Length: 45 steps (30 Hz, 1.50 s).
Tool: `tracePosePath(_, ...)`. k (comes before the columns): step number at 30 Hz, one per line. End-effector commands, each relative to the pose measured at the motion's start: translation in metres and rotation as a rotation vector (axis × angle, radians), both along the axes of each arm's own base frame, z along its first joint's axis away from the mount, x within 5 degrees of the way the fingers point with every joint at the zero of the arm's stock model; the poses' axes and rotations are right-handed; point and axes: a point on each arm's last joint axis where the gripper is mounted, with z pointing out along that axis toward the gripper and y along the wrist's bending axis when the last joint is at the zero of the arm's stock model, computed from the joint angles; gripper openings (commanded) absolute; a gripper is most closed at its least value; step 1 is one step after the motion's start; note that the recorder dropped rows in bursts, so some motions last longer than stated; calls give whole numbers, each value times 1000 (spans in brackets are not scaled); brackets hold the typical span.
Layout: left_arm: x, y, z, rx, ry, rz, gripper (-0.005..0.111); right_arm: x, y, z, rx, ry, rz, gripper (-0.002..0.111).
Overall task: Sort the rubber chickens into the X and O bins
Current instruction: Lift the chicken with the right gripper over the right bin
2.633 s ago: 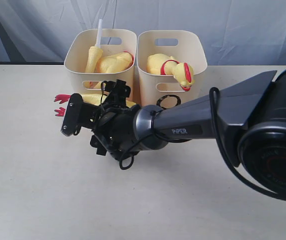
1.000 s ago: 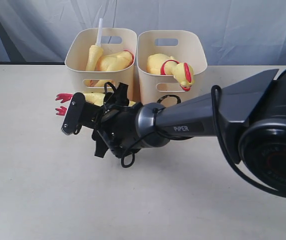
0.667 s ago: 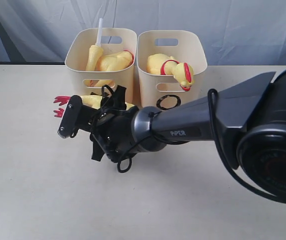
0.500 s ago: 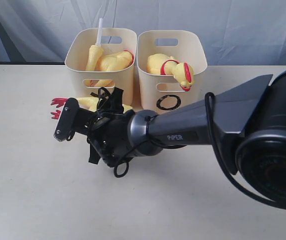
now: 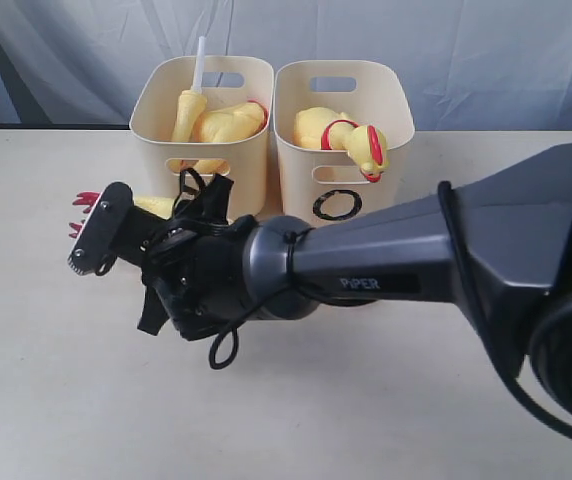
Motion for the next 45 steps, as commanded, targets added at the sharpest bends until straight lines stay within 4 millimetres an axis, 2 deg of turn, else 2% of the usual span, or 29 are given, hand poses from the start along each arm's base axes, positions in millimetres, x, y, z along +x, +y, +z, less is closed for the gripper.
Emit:
tracePosePath(1,-1,0,-1,-7,-1,0,0,-4,-1,27,69,0,-30,-1)
tracePosePath(16,-1,0,-1,-7,-1,0,0,-16,-13,84,253,91,-113,-1)
tracePosePath(32,-1,0,-1,-9,0,-1,0,-29,-38,154,484,113,-217,-1)
tracePosePath(39,-1,0,-1,-9,0,-1,0,-12,-64,182,696,134,-336,-1)
tracePosePath(45,-1,0,-1,-9,0,-1,0,-1,-79,208,885,143,-290,-1)
